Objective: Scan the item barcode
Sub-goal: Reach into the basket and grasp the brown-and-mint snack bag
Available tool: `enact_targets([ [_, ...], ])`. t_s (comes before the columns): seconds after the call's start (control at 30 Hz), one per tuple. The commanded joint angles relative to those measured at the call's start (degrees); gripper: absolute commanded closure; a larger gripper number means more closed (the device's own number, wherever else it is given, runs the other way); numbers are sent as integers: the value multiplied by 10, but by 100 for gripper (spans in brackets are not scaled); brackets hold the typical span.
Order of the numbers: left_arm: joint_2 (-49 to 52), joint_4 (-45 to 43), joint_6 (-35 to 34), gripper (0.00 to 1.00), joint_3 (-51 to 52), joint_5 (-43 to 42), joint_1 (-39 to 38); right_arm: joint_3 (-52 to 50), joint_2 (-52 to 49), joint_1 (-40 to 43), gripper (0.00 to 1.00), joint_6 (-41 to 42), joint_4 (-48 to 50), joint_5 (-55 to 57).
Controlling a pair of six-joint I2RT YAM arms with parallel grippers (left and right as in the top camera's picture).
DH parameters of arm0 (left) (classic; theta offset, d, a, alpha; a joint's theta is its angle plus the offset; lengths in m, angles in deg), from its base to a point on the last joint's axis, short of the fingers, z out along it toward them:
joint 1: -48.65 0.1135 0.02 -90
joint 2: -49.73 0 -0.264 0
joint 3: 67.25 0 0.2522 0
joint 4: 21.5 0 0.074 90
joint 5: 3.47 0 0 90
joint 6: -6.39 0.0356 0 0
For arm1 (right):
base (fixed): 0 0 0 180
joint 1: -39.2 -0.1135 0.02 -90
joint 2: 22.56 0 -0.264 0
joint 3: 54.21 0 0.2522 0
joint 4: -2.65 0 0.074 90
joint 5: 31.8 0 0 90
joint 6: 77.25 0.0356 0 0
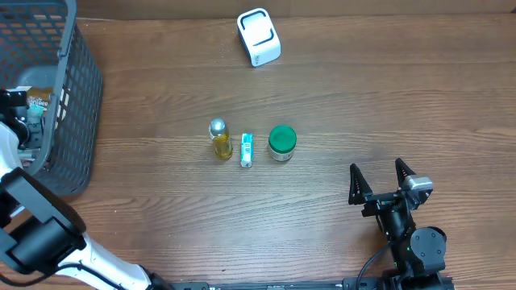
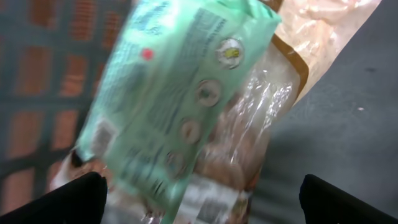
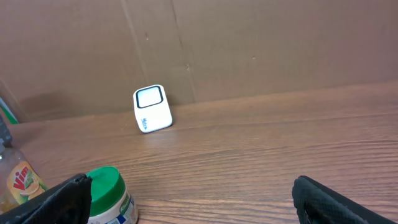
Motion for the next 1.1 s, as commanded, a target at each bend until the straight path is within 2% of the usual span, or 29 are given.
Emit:
enact_targets([
  [0.0,25,-15,46,0,5,-22,1,-6,1,1,0,0,3,-3],
  [0.23,42,-42,46,0,5,-20,1,-6,1,1,0,0,3,-3],
  [0.53,99,-28,45,1,5,-6,0,-6,1,1,0,0,3,-3],
  [0.63,116,-21,43,23,5,5,0,-6,1,1,0,0,3,-3],
  [0.8,117,-18,43,80,3,6,0,-6,1,1,0,0,3,-3],
  [0.83,116,-15,43,88,0,5,0,-6,1,1,0,0,3,-3],
  [0.9,110,-7,11,96,-13,6,-1,-6,1,1,0,0,3,-3],
  [1.07,66,10,-110,96,-78,5,-3,-6,1,1,0,0,3,-3],
])
